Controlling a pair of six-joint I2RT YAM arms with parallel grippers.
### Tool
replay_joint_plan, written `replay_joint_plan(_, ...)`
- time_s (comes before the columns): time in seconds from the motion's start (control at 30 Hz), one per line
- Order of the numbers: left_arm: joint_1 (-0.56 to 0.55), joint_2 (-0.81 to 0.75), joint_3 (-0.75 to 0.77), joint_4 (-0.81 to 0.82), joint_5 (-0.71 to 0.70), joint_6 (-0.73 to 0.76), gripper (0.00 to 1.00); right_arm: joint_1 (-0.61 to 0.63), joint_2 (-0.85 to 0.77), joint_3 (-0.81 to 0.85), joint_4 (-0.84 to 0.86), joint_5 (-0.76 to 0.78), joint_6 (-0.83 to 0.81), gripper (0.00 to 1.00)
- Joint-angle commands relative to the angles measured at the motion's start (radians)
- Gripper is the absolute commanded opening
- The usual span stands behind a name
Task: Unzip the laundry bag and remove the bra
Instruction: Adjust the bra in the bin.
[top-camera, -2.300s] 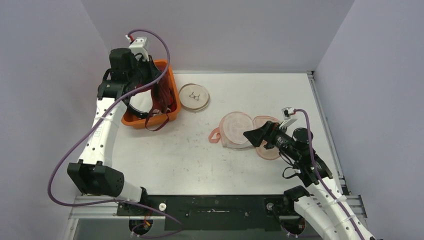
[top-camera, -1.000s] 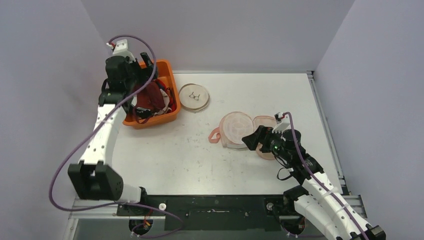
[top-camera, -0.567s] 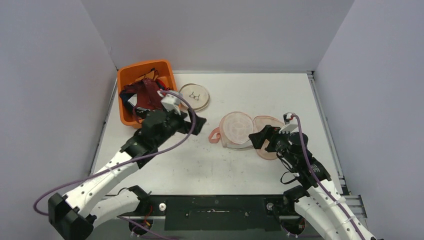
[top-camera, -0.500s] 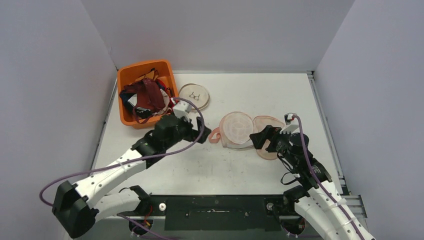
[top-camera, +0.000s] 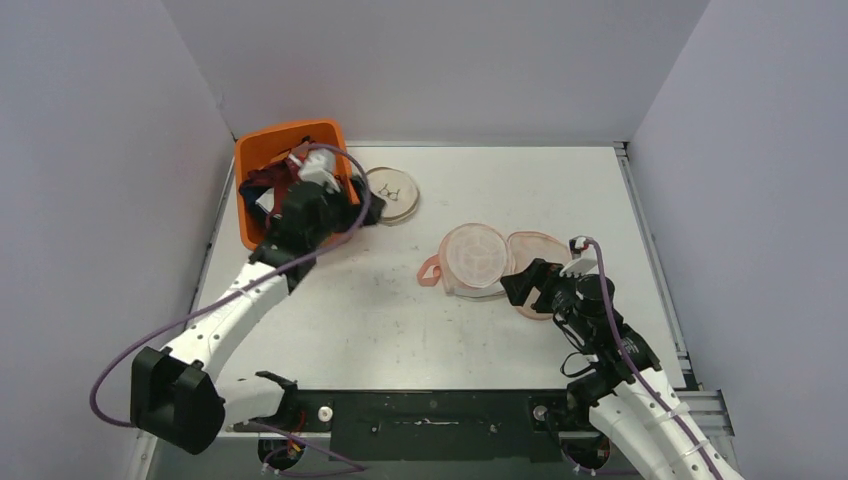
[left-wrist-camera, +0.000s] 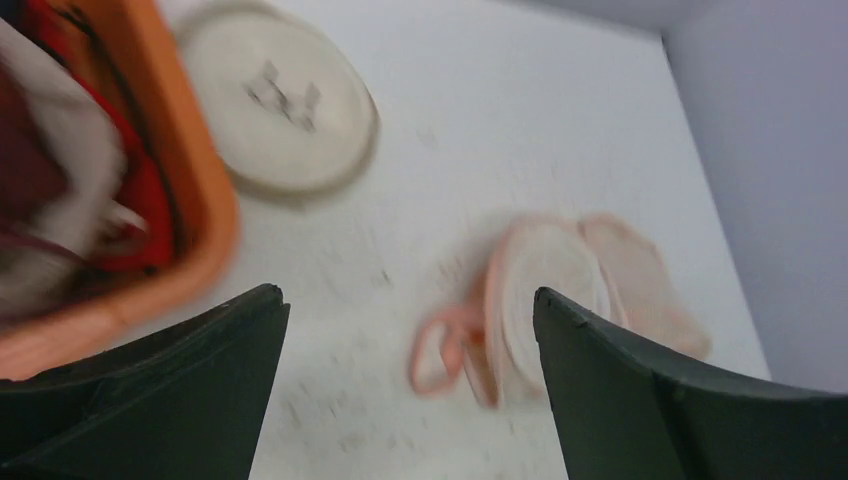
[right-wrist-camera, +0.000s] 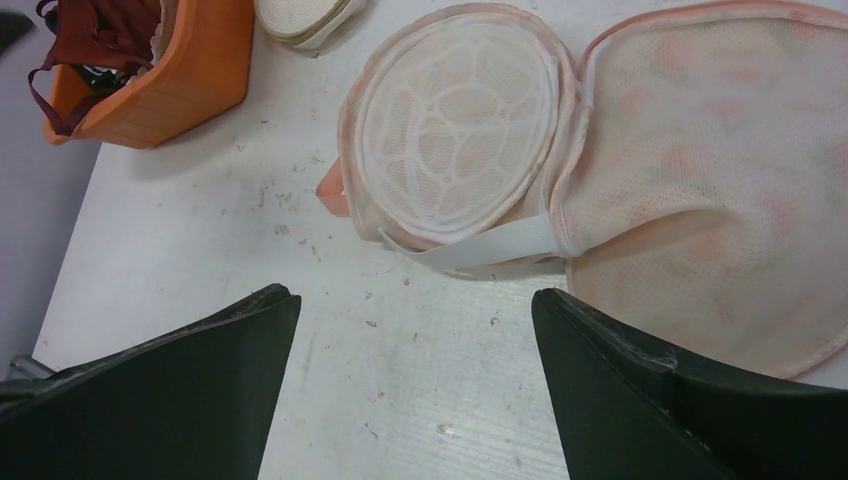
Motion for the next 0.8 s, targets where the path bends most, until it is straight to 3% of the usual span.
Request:
replay_joint_plan(0.0,0.314,0.062,0.226,0.077,0.154,-0.084,0.89,0.006,0.006,-0.009,0.067,-0.012,0.031,0.90)
replay_joint_plan(0.1,0.461,0.203,0.336,0.167,0.267,-0.164,0.80,0.006,0.028,-0.021,0.089,-0.034,0.040,0.91)
replay_joint_plan(0.2,0.576,0.363,0.439,0.253,0.373,-0.251,0.62,0.008,0.039,-0.031,0.099,-0.044,0.039,0.91)
replay_joint_plan(0.37,0.645,0.573,0.532,0.320,0.434,-0.325,0.36,0.008,0.055,-0.021,0.095,-0.035,0.015,0.91)
replay_joint_plan(0.57,0.664,0.672,0.485,0.349,0.407,-0.351,0.23,0.007,0.094,-0.006,0.109,-0.033,-0.008,0.91)
replay_joint_plan(0.77,0.665,0.707,0.394,0.346,0.363,-0.333,0.19,0.008,0.114,-0.014,0.136,-0.046,0.001,0.91)
